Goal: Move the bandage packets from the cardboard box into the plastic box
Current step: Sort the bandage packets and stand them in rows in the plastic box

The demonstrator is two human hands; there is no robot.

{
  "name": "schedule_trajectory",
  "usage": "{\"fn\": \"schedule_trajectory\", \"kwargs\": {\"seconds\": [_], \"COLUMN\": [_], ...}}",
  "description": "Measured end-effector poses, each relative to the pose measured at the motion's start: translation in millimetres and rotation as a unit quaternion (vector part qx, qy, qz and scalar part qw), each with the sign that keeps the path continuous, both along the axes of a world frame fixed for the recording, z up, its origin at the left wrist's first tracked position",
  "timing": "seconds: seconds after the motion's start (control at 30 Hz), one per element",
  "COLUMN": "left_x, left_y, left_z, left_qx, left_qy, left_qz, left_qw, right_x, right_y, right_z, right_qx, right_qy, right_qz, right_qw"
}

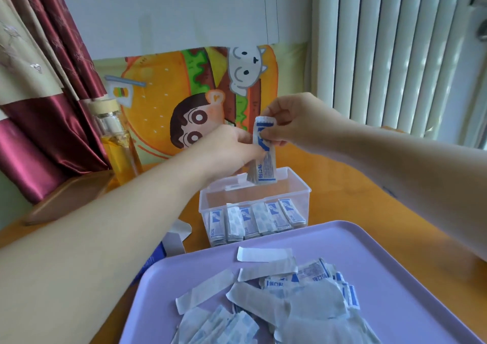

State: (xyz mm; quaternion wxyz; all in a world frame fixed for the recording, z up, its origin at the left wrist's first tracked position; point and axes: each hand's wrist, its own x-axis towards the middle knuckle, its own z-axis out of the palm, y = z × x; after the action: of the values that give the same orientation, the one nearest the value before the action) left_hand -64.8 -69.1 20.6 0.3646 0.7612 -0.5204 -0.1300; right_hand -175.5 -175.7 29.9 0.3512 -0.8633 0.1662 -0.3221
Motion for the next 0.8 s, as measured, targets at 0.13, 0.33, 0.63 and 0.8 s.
{"fn": "schedule_trajectory", "kwargs": {"seconds": [0.13,0.33,0.63,0.8], "left_x": [10.2,24.2,20.8,15.9], "left_y": [-40.6,-81.4,-112.9,-121.3], "left_z": [-19.7,-50.0,-79.1,-84.6], "left_qx": [0.020,0.142,0.299,0.327], "left_qy": [0.078,0.207,0.249,0.234], "left_qz": [0.005,0.068,0.061,0.066], "left_qw": [0.997,0.966,0.919,0.913], "right_x": [15.1,17.6,15.1,13.1], "right_y": [-28.2,-61.9,-81.3,-83.0], "right_z": [-20.3,-64.7,-93.7,-96.9], "right_qx": [0.012,0.042,0.077,0.107], "right_qy": [0.015,0.033,0.038,0.029], "right_qz": [-0.046,-0.121,-0.112,-0.094], "right_qw": [0.999,0.991,0.990,0.989]}}
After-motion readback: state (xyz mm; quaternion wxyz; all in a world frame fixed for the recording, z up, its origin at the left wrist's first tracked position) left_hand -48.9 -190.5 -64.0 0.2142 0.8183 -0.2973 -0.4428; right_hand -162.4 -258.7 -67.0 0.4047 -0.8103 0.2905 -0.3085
